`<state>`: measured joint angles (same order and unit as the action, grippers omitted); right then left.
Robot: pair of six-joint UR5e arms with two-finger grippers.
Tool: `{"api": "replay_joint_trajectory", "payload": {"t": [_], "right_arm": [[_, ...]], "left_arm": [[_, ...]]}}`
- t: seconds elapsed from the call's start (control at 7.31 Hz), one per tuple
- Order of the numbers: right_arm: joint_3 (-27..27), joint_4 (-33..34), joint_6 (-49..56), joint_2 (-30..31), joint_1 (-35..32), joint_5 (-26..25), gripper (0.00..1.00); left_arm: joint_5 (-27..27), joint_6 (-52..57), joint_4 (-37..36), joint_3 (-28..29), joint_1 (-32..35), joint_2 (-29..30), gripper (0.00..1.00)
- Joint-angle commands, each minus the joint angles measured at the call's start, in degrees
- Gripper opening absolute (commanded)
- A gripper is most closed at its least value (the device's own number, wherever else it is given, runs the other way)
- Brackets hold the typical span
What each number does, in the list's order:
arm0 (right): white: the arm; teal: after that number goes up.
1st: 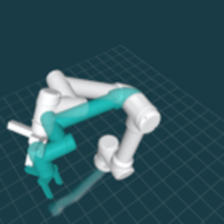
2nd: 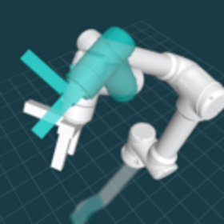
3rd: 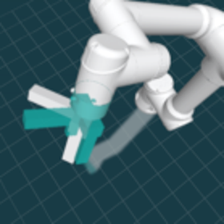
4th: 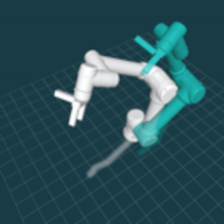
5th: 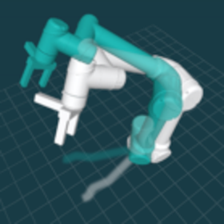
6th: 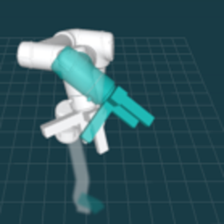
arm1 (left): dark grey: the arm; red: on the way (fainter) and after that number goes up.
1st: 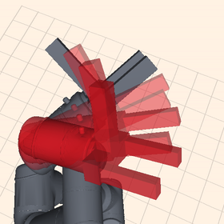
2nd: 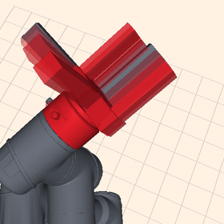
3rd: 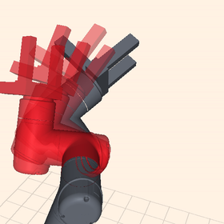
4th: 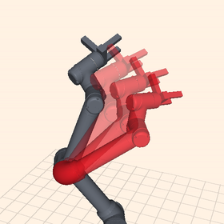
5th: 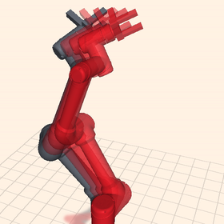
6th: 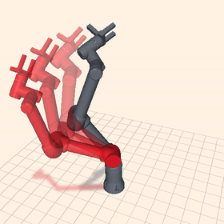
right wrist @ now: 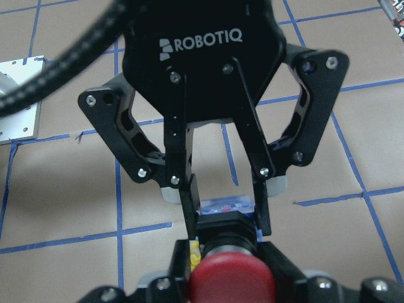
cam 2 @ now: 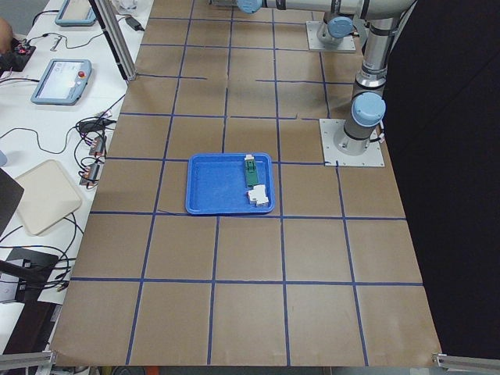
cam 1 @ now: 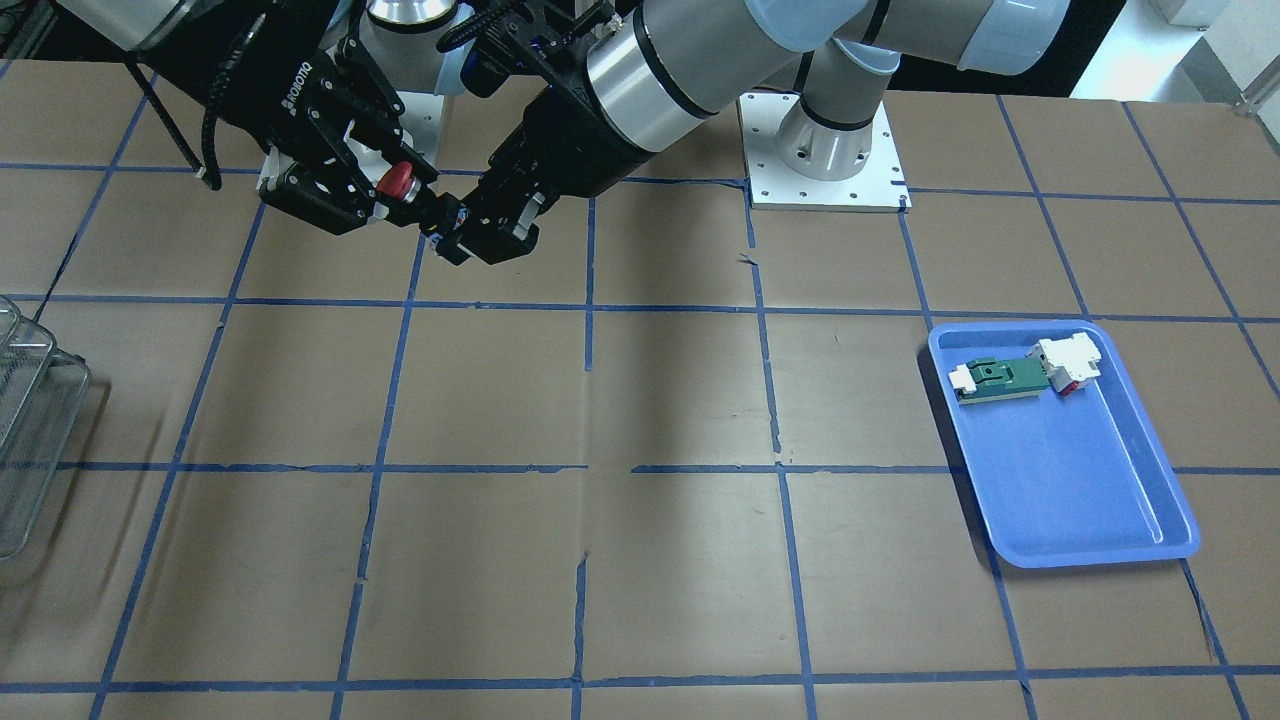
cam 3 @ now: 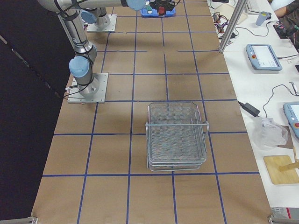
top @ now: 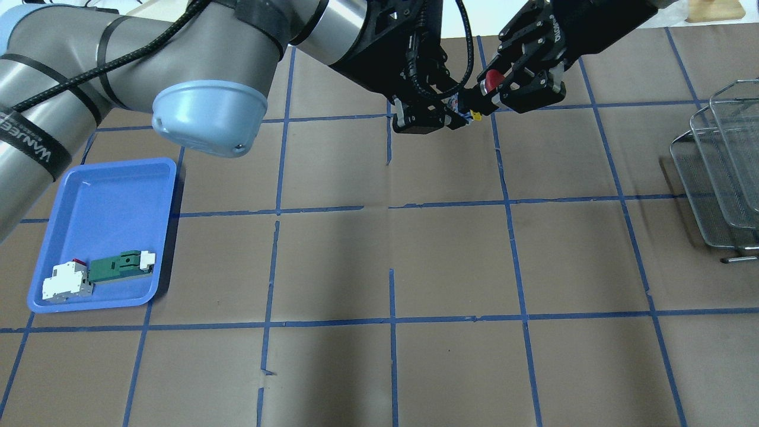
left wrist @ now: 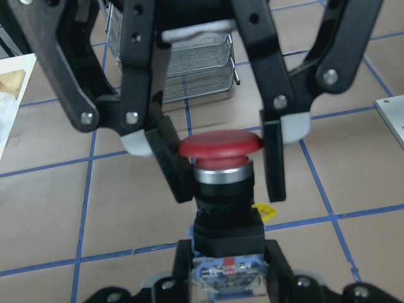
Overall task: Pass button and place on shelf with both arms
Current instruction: 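Open the left gripper and withdraw it while the right gripper carries the button away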
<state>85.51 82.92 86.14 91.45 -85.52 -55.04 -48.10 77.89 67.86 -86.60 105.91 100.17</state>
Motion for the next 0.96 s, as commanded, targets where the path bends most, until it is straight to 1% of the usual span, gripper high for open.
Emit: {"api": "replay_joint_trajectory", "payload": {"t": [0.0, 0.27, 0.41, 0.55, 0.68, 0.82], "right_arm": [[0.0, -0.1, -0.1, 0.0, 0.0, -0.1, 0.00], [-0.2, 0.1, -0.3, 0.0, 0.0, 0.0, 0.00], [-0.3, 0.1, 0.0, -0.4, 0.3, -0.2, 0.00], [0.0, 0.3, 0.0, -0.7, 1.5, -1.0, 0.00], [0.1, 0.4, -0.4, -1.6, 5.1, -3.8, 0.00], [0.1, 0.6, 0.2, -3.5, 10.9, -7.2, 0.00]], "left_arm": [[-0.8, -0.1, 0.1, 0.2, 0.0, -0.5, 0.99], [-3.6, -0.2, 1.0, 0.6, 0.0, -1.9, 1.00], [-6.3, -3.2, 1.4, 0.4, -0.2, -2.9, 1.00], [-9.7, -4.0, 2.6, -0.1, -0.4, -4.0, 1.00], [-15.1, -6.4, 6.8, 0.3, -0.4, -5.1, 1.00], [-23.4, -10.8, 7.4, -0.7, -0.5, -5.7, 1.00]]}}
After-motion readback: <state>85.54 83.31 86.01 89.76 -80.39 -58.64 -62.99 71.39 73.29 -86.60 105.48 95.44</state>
